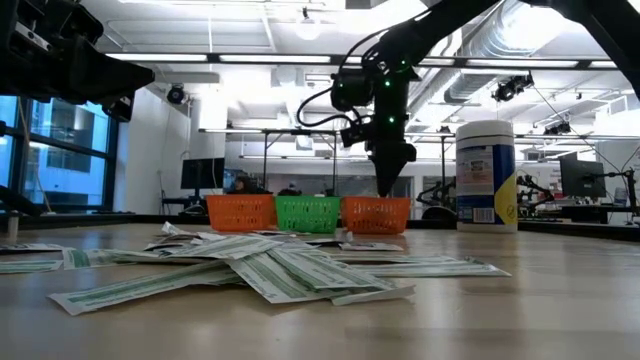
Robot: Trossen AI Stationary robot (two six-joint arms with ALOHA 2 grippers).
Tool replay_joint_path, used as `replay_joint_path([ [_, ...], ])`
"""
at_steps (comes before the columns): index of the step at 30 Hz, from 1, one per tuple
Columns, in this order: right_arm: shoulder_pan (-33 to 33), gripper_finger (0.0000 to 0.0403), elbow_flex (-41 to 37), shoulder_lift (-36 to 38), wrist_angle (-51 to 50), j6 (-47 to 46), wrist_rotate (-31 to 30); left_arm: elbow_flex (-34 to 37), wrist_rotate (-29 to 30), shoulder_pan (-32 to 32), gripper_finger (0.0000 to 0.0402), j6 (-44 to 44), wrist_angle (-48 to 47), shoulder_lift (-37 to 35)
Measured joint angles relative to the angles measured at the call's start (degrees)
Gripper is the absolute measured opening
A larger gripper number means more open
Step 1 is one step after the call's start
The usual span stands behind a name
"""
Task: Pick & Place First Aid Supplies
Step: Put the bandage pack into the right orange bin
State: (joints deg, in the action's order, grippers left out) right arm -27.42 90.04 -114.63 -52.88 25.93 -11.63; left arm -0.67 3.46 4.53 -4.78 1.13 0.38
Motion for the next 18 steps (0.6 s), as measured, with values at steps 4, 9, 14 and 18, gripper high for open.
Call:
replay_joint_path([
  [4,-0.3,0.0114,0.0,0.0,0.0,-0.2,1.5,0.0,0.0,0.0,0.0001,0.0,0.0,0.0],
  [9,-0.3,0.0151,0.0,1.1,2.1,-2.2,3.0,0.0,0.0,0.0,0.0001,0.0,0.0,0.0],
  [14,-0.6,0.0154,0.0,2.5,3.6,-8.0,12.1,0.0,0.0,0.0,0.0001,0.0,0.0,0.0],
  [18,-0.8,0.0121,0.0,2.5,4.2,-12.1,14.5,0.0,0.0,0.0,0.0001,0.0,0.0,0.0],
])
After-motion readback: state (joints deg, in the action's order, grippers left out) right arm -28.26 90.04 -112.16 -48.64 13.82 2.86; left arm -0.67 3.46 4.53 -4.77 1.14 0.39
